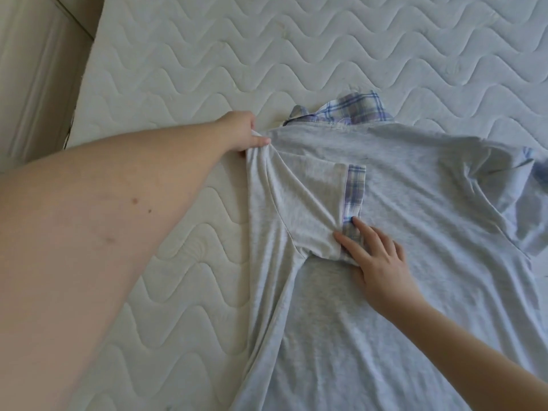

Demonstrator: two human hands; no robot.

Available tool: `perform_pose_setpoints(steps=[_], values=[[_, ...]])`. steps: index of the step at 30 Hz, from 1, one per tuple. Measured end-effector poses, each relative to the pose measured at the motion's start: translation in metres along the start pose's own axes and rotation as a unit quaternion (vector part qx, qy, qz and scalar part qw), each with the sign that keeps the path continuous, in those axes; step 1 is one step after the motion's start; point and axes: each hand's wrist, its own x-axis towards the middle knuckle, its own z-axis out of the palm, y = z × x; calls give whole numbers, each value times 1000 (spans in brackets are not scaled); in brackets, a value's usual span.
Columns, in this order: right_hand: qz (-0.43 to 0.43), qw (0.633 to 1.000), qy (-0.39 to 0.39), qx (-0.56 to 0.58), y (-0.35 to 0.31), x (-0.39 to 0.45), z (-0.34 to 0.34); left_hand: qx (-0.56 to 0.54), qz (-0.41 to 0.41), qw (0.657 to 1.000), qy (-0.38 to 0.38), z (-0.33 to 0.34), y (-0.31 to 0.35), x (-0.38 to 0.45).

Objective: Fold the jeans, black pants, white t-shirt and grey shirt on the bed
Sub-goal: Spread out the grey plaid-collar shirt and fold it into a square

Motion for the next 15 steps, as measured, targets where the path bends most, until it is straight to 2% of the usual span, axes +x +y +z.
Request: perform_pose_setpoints(steps=[2, 4, 7, 10, 13, 15], values=[[35, 997, 16, 72, -2, 1, -1, -65, 1, 996, -63, -5, -5, -1], [33, 995, 30, 86, -7, 0, -1, -63, 15, 995, -82, -8, -11, -1], [-1, 999, 28, 23, -13, -5, 5, -42, 30, 999, -1, -2, -13, 0], [16, 999, 49, 10, -17, -13, 10, -125, 4, 989, 83, 17, -13, -8], [25, 991, 115, 56, -33, -23, 11, -174, -33, 972, 154, 41, -19, -35], [44, 983, 116, 135, -53, -29, 13, -206, -59, 959, 185, 60, -27, -63]])
